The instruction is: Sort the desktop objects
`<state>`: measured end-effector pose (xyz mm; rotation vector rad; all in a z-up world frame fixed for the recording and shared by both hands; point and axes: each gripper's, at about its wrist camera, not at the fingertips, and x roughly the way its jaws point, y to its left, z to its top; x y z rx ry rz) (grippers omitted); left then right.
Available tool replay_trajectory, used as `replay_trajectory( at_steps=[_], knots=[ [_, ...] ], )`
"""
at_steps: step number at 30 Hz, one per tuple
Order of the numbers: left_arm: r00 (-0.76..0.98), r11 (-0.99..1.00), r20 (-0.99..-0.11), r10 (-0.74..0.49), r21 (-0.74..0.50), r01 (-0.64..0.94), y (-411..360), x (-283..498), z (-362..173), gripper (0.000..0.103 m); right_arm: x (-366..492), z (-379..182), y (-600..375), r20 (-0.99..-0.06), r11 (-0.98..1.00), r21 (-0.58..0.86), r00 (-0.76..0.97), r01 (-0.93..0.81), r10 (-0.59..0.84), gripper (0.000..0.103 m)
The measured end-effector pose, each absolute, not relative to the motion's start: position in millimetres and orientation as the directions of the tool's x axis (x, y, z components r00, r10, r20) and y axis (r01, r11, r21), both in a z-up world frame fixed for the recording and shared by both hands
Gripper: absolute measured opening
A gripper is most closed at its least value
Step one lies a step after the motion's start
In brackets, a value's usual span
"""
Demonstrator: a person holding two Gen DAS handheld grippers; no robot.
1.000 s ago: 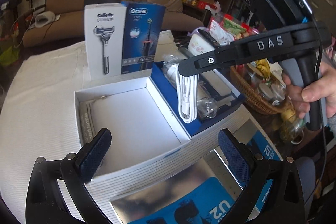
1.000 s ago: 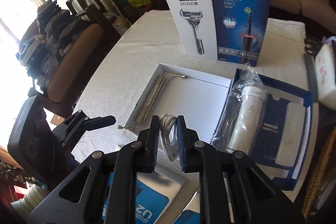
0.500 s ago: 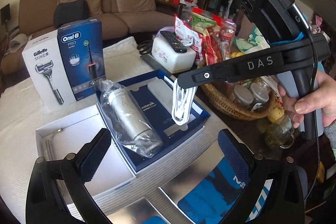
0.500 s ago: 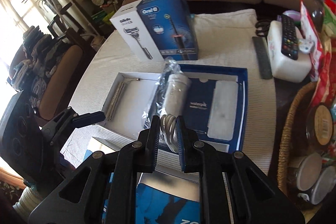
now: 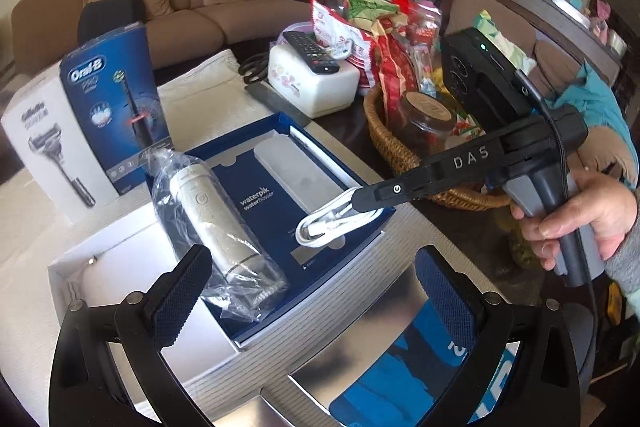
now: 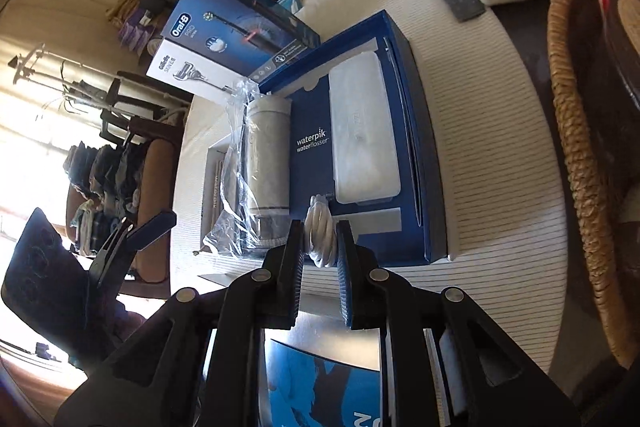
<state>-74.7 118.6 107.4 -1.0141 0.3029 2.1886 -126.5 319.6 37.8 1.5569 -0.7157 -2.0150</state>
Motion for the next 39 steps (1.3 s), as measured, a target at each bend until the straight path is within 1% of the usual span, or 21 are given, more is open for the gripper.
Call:
replay_trajectory(
  at_steps=[3, 4, 5, 6, 9, 11, 13, 14, 15, 16, 19, 21, 22, 25, 26, 27, 31, 35, 39],
  knots=[
    [-0.469, -0.645, -0.757, 0.455, 0.083, -0.76, 143, -64, 103, 0.102, -125, 39, 325, -0.676, -0.702, 0.71, -0.224, 0.056, -0.702, 0.015],
    [-0.478, -0.618, -0.762, 0.436, 0.133, -0.775, 151, -61, 99, 0.097, -125, 40, 326, -0.668, -0.693, 0.718, -0.223, 0.055, -0.71, 0.015],
    [-0.487, -0.597, -0.77, 0.411, 0.176, -0.783, 159, -60, 95, 0.095, -125, 41, 326, -0.663, -0.688, 0.724, -0.222, 0.055, -0.715, 0.015],
    [-0.485, -0.581, -0.78, 0.395, 0.197, -0.79, 165, -61, 90, 0.09, -125, 42, 326, -0.661, -0.685, 0.726, -0.221, 0.055, -0.717, 0.015],
    [-0.459, -0.574, -0.802, 0.383, 0.182, -0.798, 176, -70, 80, 0.089, -128, 42, 325, -0.666, -0.691, 0.721, -0.215, 0.06, -0.714, 0.015],
    [-0.442, -0.594, -0.809, 0.387, 0.147, -0.791, 178, -79, 77, 0.084, -129, 41, 322, -0.664, -0.687, 0.725, -0.207, 0.06, -0.719, 0.015],
    [-0.425, -0.602, -0.815, 0.394, 0.12, -0.789, 180, -86, 76, 0.073, -130, 39, 322, -0.663, -0.685, 0.725, -0.201, 0.063, -0.721, 0.015],
    [-0.418, -0.598, -0.82, 0.391, 0.12, -0.793, 181, -88, 76, 0.069, -130, 39, 322, -0.671, -0.693, 0.718, -0.199, 0.065, -0.714, 0.015],
    [-0.412, -0.586, -0.825, 0.388, 0.124, -0.801, 182, -87, 74, 0.063, -130, 39, 322, -0.689, -0.713, 0.698, -0.202, 0.073, -0.696, 0.015],
    [-0.408, -0.572, -0.829, 0.383, 0.133, -0.809, 183, -86, 73, 0.063, -130, 41, 323, -0.706, -0.733, 0.675, -0.212, 0.088, -0.676, 0.017],
    [-0.403, -0.549, -0.836, 0.371, 0.153, -0.822, 181, -84, 72, 0.063, -131, 48, 328, -0.751, -0.788, 0.598, -0.241, 0.148, -0.615, 0.018],
    [-0.387, -0.543, -0.842, 0.377, 0.137, -0.828, 178, -86, 72, 0.062, -131, 54, 321, -0.793, -0.825, 0.515, -0.236, 0.232, -0.561, 0.02],
    [-0.383, -0.545, -0.844, 0.376, 0.133, -0.828, 176, -87, 72, 0.06, -130, 55, 318, -0.814, -0.84, 0.477, -0.232, 0.259, -0.533, 0.021],
    [-0.368, -0.544, -0.846, 0.385, 0.113, -0.831, 171, -88, 72, 0.059, -125, 58, 302, -0.85, -0.847, 0.385, -0.216, 0.367, -0.48, 0.022],
    [-0.365, -0.543, -0.844, 0.392, 0.108, -0.833, 168, -88, 73, 0.059, -121, 61, 297, -0.859, -0.845, 0.349, -0.222, 0.405, -0.461, 0.025],
    [-0.361, -0.546, -0.843, 0.398, 0.099, -0.832, 165, -87, 74, 0.058, -117, 64, 291, -0.867, -0.841, 0.306, -0.235, 0.446, -0.44, 0.027],
    [-0.316, -0.545, -0.832, 0.456, 0.02, -0.838, 150, -80, 78, 0.058, -97, 72, 262, -0.886, -0.787, 0.072, -0.323, 0.613, -0.333, 0.037],
    [-0.285, -0.546, -0.816, 0.503, -0.045, -0.836, 136, -72, 78, 0.06, -88, 65, 239, -0.901, -0.718, -0.037, -0.334, 0.695, -0.277, 0.038],
    [-0.274, -0.554, -0.818, 0.506, -0.065, -0.83, 128, -70, 73, 0.06, -93, 48, 225, -0.921, -0.691, -0.108, -0.333, 0.714, -0.2, 0.038]
  ],
)
